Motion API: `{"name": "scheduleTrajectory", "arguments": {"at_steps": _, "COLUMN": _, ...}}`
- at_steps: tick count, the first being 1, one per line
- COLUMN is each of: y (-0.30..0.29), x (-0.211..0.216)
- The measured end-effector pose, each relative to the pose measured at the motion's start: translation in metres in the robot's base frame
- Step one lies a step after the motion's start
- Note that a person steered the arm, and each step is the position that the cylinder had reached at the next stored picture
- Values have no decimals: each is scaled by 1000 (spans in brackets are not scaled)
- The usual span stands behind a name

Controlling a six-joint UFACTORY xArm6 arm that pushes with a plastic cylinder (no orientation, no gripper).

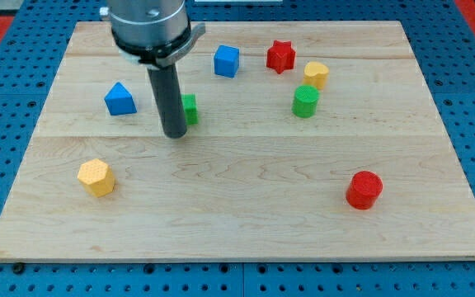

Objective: Slightly push the green star to the bottom of the blue cube

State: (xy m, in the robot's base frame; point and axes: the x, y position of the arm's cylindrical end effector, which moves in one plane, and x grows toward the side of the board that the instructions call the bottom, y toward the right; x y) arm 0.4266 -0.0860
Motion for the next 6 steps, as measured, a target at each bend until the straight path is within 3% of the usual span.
{"name": "scheduleTrajectory", "arguments": {"at_steps": 2, "y": 64, "x": -16}}
{"name": "scheduleTrajectory", "arguments": {"at_steps": 4, "y": -28, "x": 19}}
{"name": "scheduleTrajectory", "arguments": {"at_steps": 6, "y": -26, "x": -58}}
